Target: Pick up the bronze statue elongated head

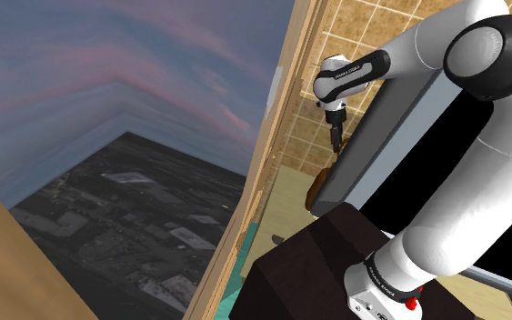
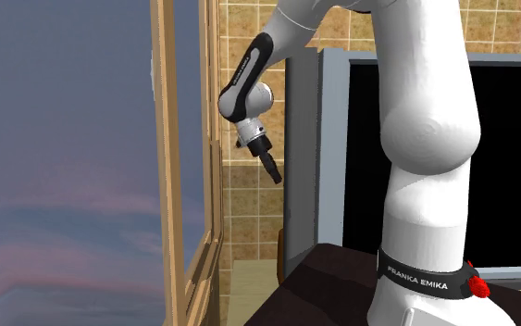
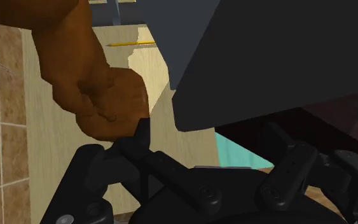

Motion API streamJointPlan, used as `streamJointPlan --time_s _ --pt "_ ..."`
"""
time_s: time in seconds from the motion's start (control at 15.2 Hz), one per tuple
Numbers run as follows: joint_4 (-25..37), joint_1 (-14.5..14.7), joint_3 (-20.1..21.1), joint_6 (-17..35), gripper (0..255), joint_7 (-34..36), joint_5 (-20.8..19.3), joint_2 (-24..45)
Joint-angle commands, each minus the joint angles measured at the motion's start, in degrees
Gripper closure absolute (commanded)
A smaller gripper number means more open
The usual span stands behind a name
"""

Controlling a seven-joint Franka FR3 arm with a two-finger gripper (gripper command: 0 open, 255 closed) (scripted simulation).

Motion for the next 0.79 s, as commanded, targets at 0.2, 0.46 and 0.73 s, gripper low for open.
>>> streamJointPlan --time_s 0.2,0.46,0.73 --pt "6.8 -2.1 -0.9 2.2 0 -5.1 -3.0 12.0" --pt "13.2 -3.6 -1.5 3.0 0 -8.7 -5.3 21.1" --pt "17.3 -4.5 -1.8 3.7 0 -10.5 -6.5 27.0"
